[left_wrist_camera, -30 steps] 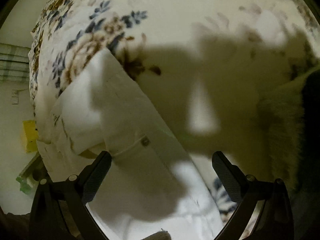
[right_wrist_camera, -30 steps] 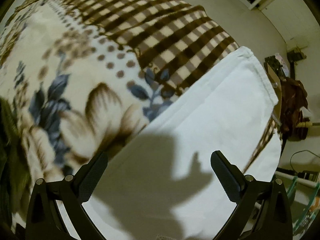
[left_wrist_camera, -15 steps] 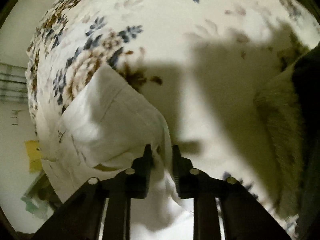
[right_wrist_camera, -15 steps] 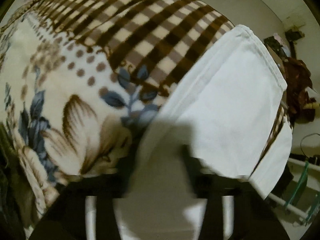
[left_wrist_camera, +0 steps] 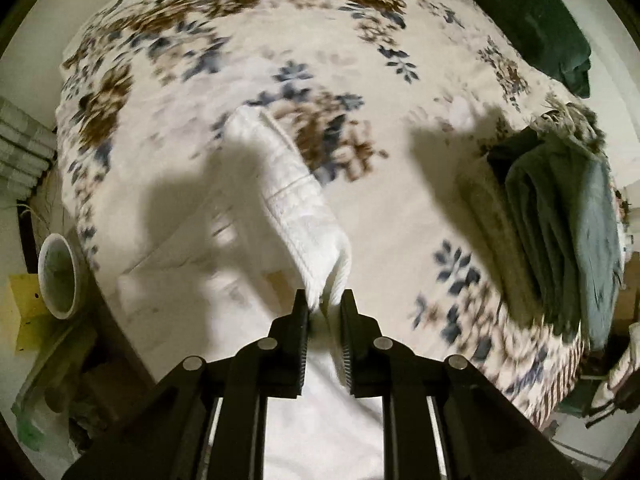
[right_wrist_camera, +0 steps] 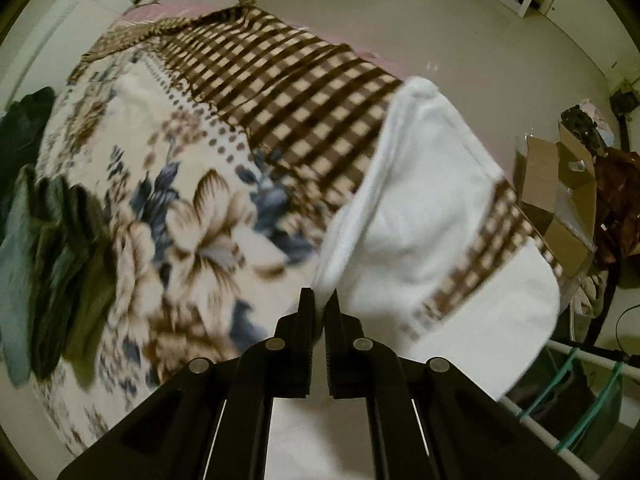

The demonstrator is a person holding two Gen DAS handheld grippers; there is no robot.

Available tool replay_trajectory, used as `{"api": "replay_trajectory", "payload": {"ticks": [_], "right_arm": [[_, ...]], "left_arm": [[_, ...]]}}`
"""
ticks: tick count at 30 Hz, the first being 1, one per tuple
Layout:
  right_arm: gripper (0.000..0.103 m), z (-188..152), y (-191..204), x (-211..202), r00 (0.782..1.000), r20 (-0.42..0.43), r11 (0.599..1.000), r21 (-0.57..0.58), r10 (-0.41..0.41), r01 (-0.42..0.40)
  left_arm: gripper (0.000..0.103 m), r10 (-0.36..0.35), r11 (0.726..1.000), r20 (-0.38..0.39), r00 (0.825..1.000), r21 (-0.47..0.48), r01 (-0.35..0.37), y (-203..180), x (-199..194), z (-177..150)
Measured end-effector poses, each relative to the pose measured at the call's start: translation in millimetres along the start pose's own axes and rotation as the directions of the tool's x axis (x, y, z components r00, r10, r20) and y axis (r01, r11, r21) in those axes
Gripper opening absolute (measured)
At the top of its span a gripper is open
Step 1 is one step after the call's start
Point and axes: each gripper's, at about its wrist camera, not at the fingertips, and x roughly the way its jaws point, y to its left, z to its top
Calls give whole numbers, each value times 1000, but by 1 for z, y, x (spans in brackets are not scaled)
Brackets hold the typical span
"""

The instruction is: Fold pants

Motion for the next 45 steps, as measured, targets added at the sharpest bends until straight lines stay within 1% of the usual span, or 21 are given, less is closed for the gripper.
{"api": "replay_trajectory", "payload": {"ticks": [4,7,11,15,18,20,21,23,25,26,27,28,29,32,34,38,41,42,43,44,45], "right_arm": [[5,-43,-51,-24,1000,-6,1000,-16,17,-17],[5,-74,-86,-26,1000,-19,999,-40,3,-4],[5,-115,-132,-6,996,-72,998,-35,-45,43],[5,-143,-164,20,988,-111,994,-56,-104,99],[5,-158,-179,39,982,-133,989,-69,-136,128],[5,-163,-186,50,977,-149,988,-65,-149,141],[7,-166,-193,58,974,-168,988,-58,-151,143],[21,-168,-203,70,969,-204,990,-36,-143,139],[54,-167,-218,75,968,-227,994,3,-104,108],[61,-164,-226,73,971,-223,996,21,-84,91],[63,-162,-233,68,976,-209,996,39,-66,76],[63,-159,-242,61,981,-187,997,61,-41,53],[63,-154,-251,53,986,-162,996,81,-27,41],[63,-134,-278,35,996,-83,988,154,-19,31],[63,-115,-295,32,999,-41,977,211,-23,31],[63,-77,-318,45,1000,-12,945,327,-25,27],[61,-57,-328,62,999,-4,928,369,-42,40],[52,-54,-329,67,999,0,927,372,-46,42],[32,-50,-331,73,999,3,926,374,-54,49],[22,-48,-332,76,997,1,926,371,-72,66],[14,-47,-332,77,996,5,926,368,-90,82]], "left_arm": [[12,-10,1000,-14,1000,12,10,50,-5,-30],[12,4,1000,-44,999,-8,-4,88,5,-53],[12,37,999,-85,996,-26,-40,133,27,-84],[12,79,995,-122,989,-48,-86,172,54,-112],[13,89,995,-125,988,-35,-94,187,69,-126],[18,99,995,-127,987,-13,-101,191,77,-131],[20,98,995,-129,987,-10,-100,193,78,-132],[25,94,995,-133,987,-11,-96,194,77,-135],[32,103,995,-124,987,7,-103,191,69,-138],[37,113,994,-116,987,21,-111,188,64,-140],[49,121,992,-109,987,45,-117,183,58,-142],[57,124,991,-101,987,68,-117,176,53,-145],[59,126,989,-88,988,90,-118,168,48,-149],[60,106,979,-23,994,177,-100,135,34,-164],[62,99,961,11,995,259,-98,105,34,-176],[62,72,939,6,997,338,-70,62,47,-190],[62,71,928,-1,997,368,-66,44,59,-192],[62,72,924,-8,997,378,-63,38,65,-194],[62,71,922,-15,997,384,-59,33,68,-194],[62,71,919,-21,997,389,-58,30,71,-194],[62,72,917,-29,997,396,-54,25,74,-196]]}}
